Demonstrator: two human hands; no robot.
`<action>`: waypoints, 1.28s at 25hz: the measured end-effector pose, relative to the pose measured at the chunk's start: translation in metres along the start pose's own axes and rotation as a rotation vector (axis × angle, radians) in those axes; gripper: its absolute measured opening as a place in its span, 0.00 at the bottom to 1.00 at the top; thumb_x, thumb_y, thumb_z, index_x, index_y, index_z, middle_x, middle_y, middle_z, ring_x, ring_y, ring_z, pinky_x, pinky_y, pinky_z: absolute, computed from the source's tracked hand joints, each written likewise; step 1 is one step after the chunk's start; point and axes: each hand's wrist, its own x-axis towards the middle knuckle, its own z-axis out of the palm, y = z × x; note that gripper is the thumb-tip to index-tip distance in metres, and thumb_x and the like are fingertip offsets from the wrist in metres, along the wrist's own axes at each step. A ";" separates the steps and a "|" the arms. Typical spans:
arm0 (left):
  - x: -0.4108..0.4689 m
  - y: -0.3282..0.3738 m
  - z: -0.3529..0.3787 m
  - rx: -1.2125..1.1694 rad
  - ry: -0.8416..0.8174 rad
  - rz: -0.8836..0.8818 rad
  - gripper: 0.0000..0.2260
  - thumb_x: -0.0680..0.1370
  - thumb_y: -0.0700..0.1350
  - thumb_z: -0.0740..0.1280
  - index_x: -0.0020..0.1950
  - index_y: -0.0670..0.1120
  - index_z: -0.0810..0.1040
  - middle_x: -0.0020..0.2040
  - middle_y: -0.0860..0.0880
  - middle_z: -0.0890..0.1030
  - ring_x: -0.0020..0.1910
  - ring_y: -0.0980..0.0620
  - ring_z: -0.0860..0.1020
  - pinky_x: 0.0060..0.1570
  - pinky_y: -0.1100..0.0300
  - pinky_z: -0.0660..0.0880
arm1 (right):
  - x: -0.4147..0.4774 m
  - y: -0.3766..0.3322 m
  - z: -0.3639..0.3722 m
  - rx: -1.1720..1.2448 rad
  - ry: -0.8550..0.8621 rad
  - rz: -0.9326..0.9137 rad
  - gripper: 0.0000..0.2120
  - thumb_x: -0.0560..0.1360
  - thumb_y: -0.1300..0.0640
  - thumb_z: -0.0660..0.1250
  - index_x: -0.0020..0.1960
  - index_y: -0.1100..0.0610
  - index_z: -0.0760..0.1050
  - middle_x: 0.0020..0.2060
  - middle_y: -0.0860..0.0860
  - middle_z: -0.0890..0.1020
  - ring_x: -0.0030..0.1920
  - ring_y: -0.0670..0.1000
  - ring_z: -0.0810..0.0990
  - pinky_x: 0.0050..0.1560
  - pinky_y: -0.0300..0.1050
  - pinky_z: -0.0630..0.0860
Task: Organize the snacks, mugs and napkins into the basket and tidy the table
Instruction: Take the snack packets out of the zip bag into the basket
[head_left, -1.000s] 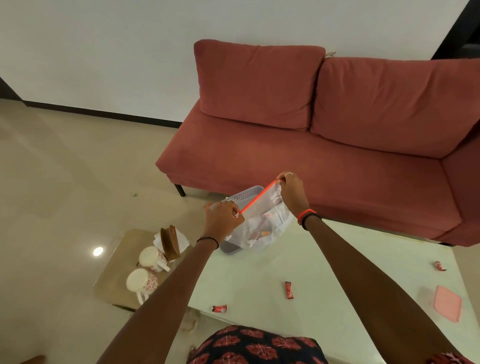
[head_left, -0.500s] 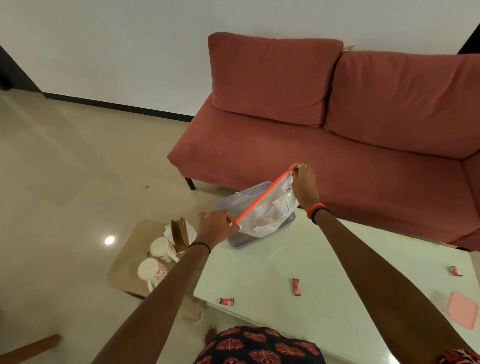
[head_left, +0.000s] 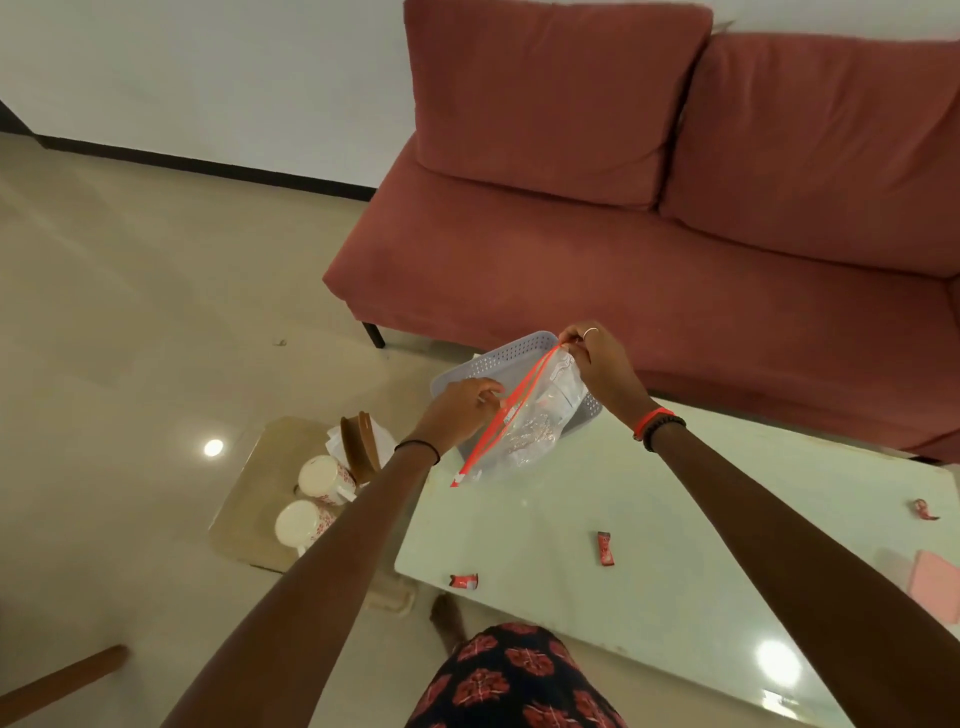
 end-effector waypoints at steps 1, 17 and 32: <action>0.008 -0.005 0.003 0.010 -0.017 0.010 0.10 0.76 0.44 0.63 0.54 0.45 0.81 0.52 0.47 0.83 0.51 0.50 0.80 0.55 0.57 0.76 | 0.002 0.003 0.005 -0.003 -0.011 -0.003 0.07 0.77 0.67 0.59 0.49 0.64 0.75 0.48 0.58 0.79 0.47 0.49 0.75 0.47 0.32 0.68; 0.037 -0.062 0.007 -0.342 0.116 -0.032 0.02 0.75 0.41 0.64 0.43 0.44 0.73 0.34 0.52 0.77 0.32 0.54 0.75 0.37 0.62 0.74 | -0.003 0.000 0.082 -0.488 -0.398 -0.513 0.17 0.70 0.67 0.66 0.58 0.59 0.78 0.54 0.56 0.82 0.55 0.57 0.80 0.56 0.52 0.76; 0.051 -0.114 -0.045 -0.125 0.479 0.005 0.07 0.77 0.42 0.64 0.44 0.39 0.75 0.38 0.45 0.76 0.33 0.47 0.75 0.39 0.65 0.72 | -0.015 -0.031 0.080 -0.869 -0.542 -0.805 0.09 0.59 0.56 0.79 0.37 0.54 0.82 0.28 0.49 0.81 0.30 0.50 0.82 0.56 0.53 0.78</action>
